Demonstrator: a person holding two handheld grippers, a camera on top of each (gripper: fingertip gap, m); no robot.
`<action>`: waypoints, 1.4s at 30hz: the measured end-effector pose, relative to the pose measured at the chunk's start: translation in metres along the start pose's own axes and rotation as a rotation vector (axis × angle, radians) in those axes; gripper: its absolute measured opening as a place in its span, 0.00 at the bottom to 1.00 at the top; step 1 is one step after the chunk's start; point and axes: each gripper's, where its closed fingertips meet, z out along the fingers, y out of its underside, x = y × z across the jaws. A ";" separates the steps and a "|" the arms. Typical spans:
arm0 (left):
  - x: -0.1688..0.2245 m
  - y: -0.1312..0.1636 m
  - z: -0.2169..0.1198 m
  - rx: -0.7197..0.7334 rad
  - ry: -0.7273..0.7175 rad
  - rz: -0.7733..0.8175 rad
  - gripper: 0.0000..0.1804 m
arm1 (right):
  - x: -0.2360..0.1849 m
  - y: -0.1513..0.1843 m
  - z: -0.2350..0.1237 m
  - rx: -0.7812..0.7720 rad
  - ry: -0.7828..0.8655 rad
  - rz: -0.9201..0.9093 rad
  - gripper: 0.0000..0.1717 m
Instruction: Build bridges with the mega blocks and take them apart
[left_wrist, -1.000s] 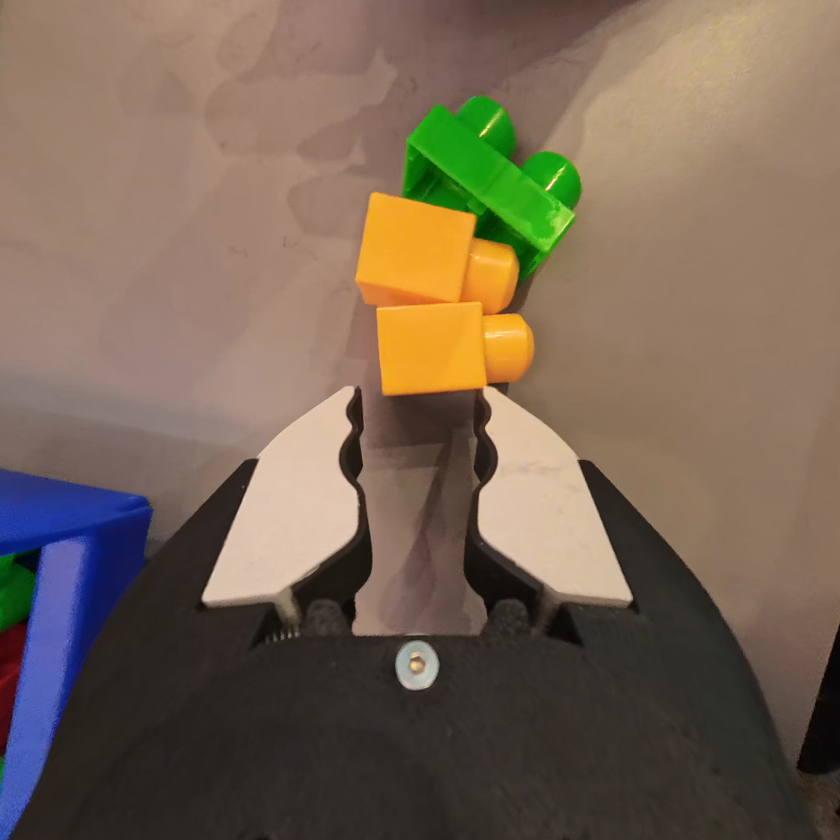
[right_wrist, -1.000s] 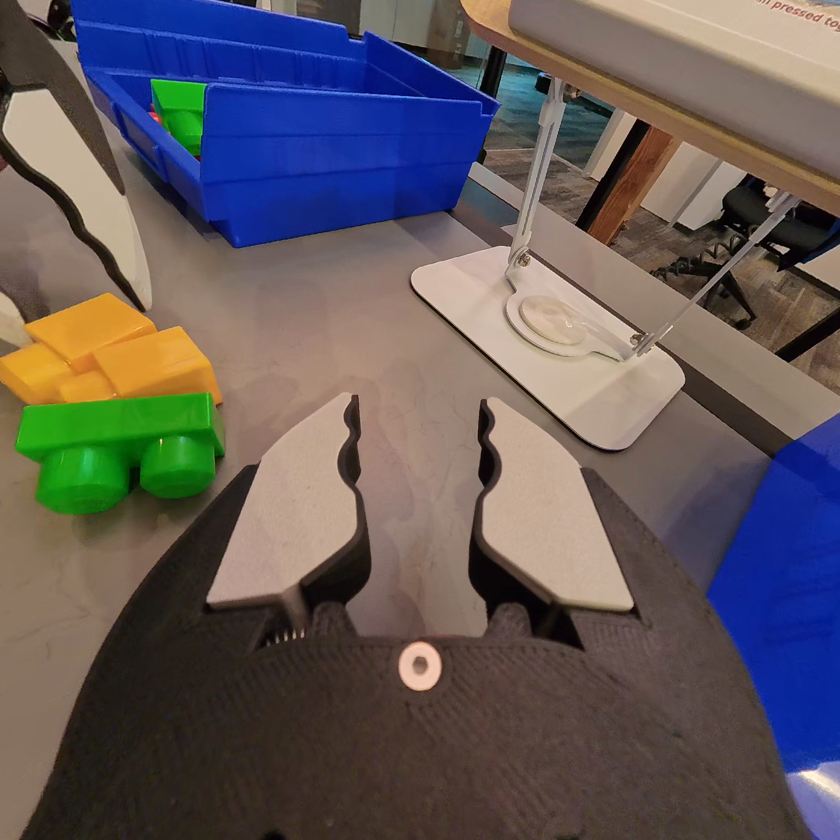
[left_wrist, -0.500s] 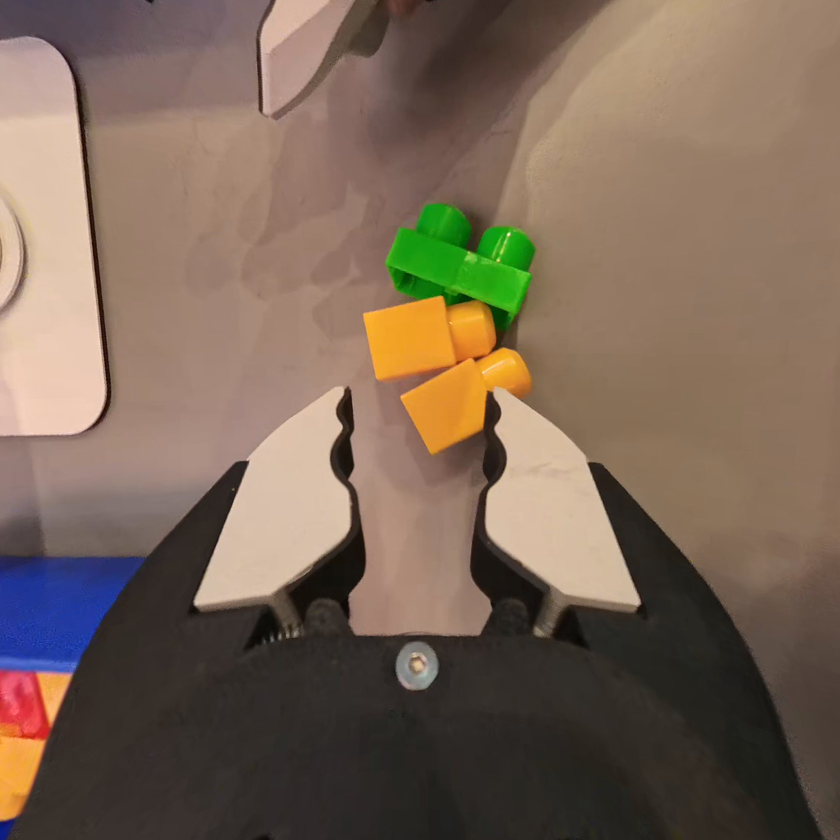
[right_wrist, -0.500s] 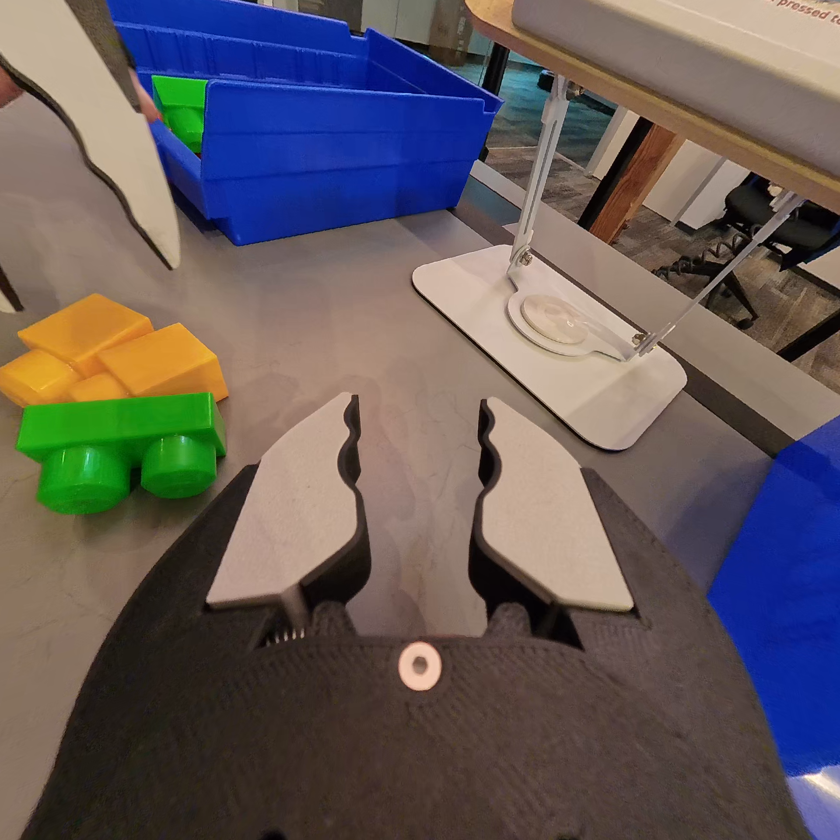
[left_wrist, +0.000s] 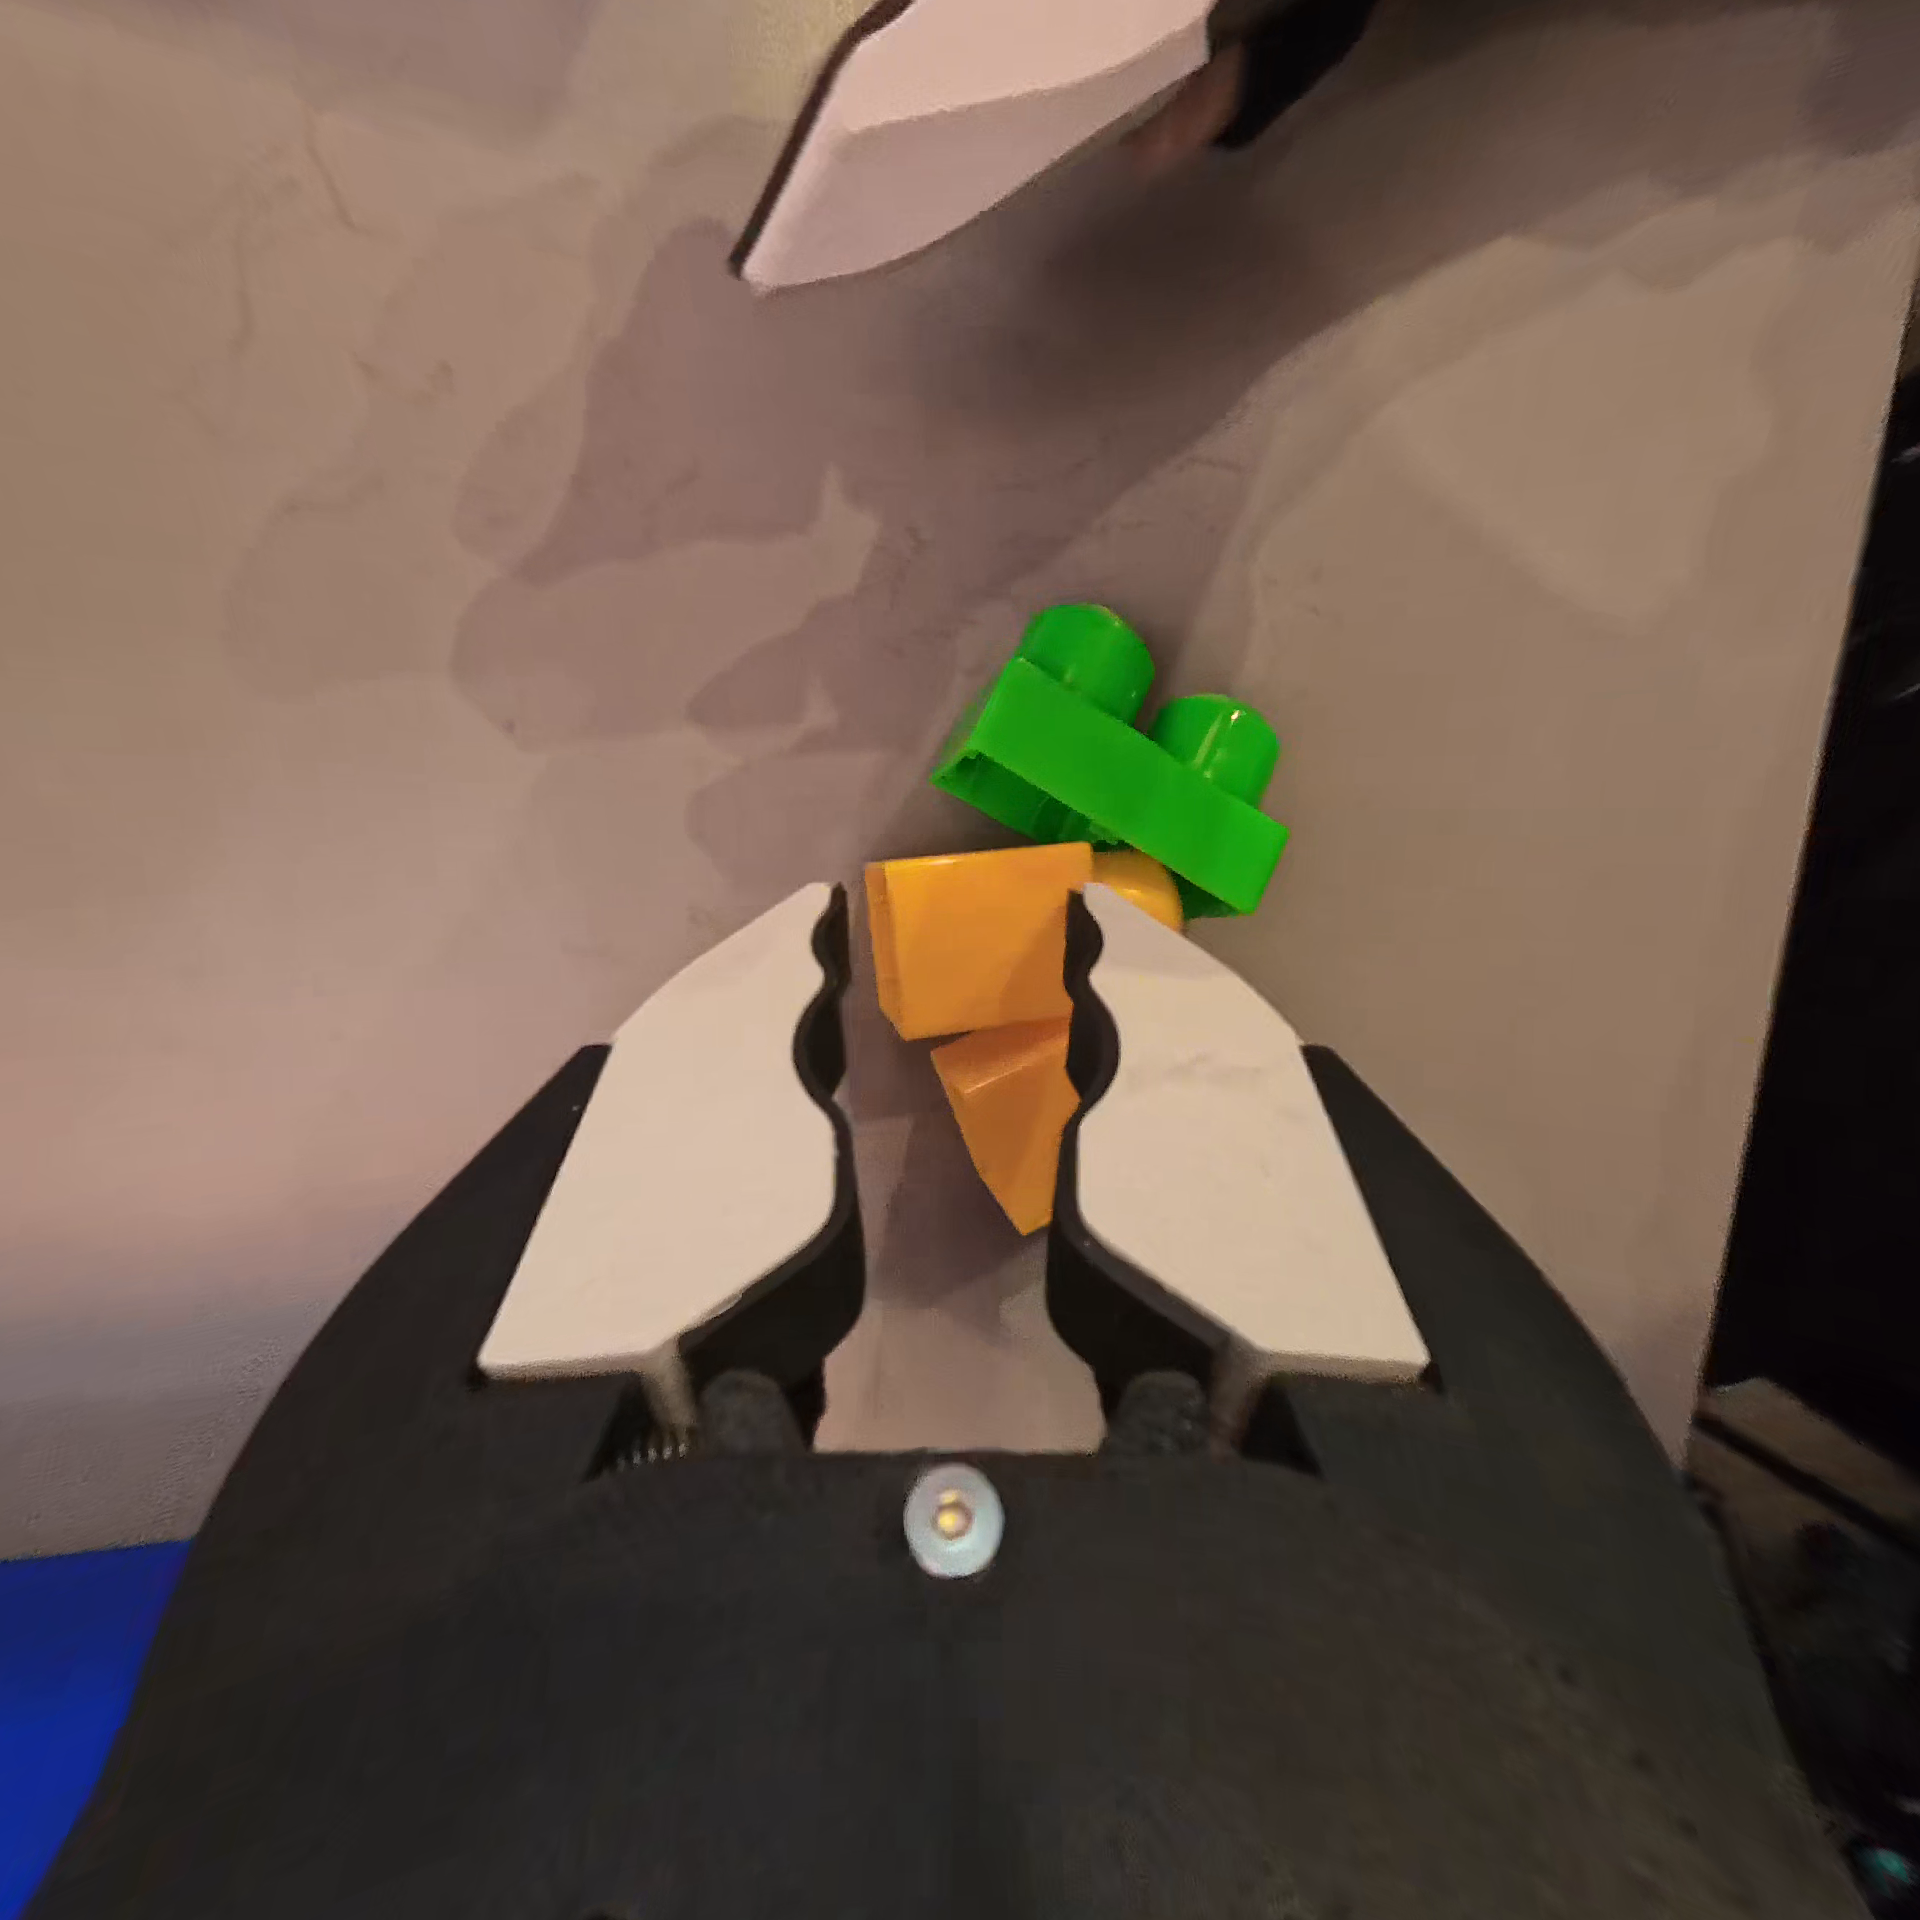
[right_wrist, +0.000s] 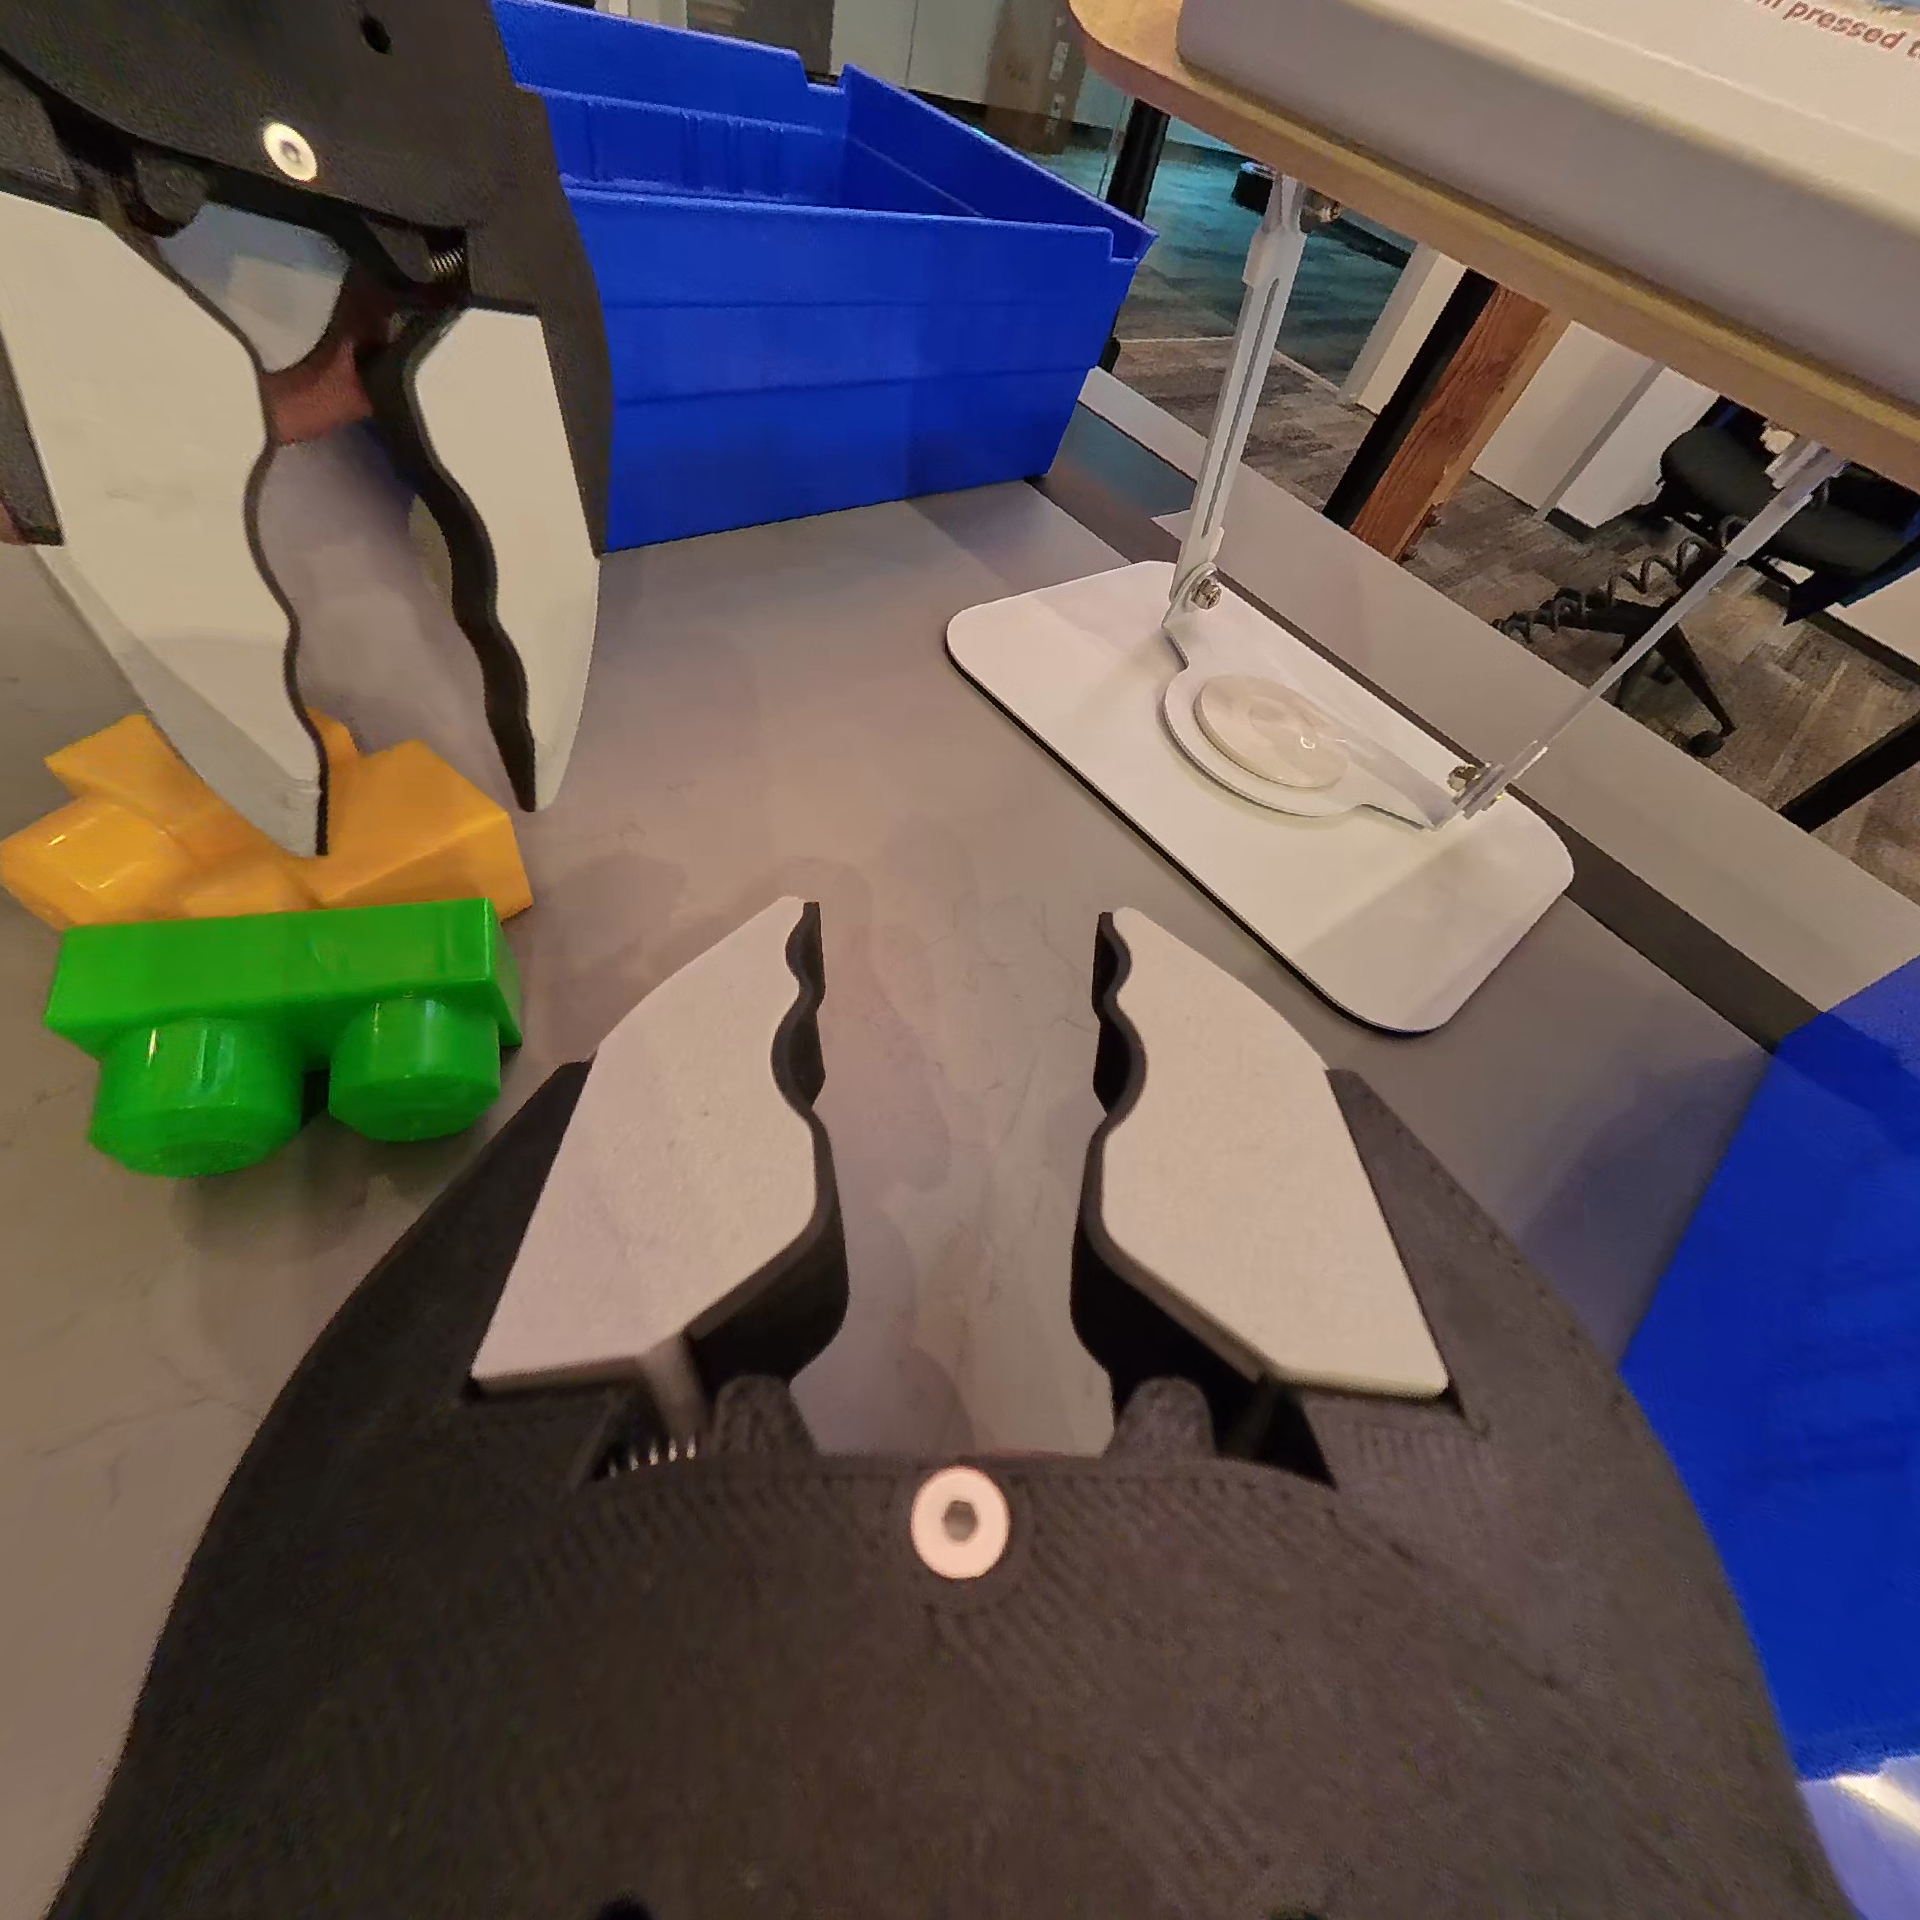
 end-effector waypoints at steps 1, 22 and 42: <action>0.001 0.000 0.000 0.007 0.021 -0.027 0.20 | 0.000 0.000 0.000 0.000 0.000 0.000 0.29; 0.019 0.017 -0.022 0.116 0.011 -0.208 0.20 | -0.001 0.000 0.000 -0.001 -0.001 -0.004 0.29; 0.020 0.037 -0.018 -0.484 -0.132 0.922 0.53 | -0.002 0.001 0.001 -0.008 -0.010 -0.001 0.29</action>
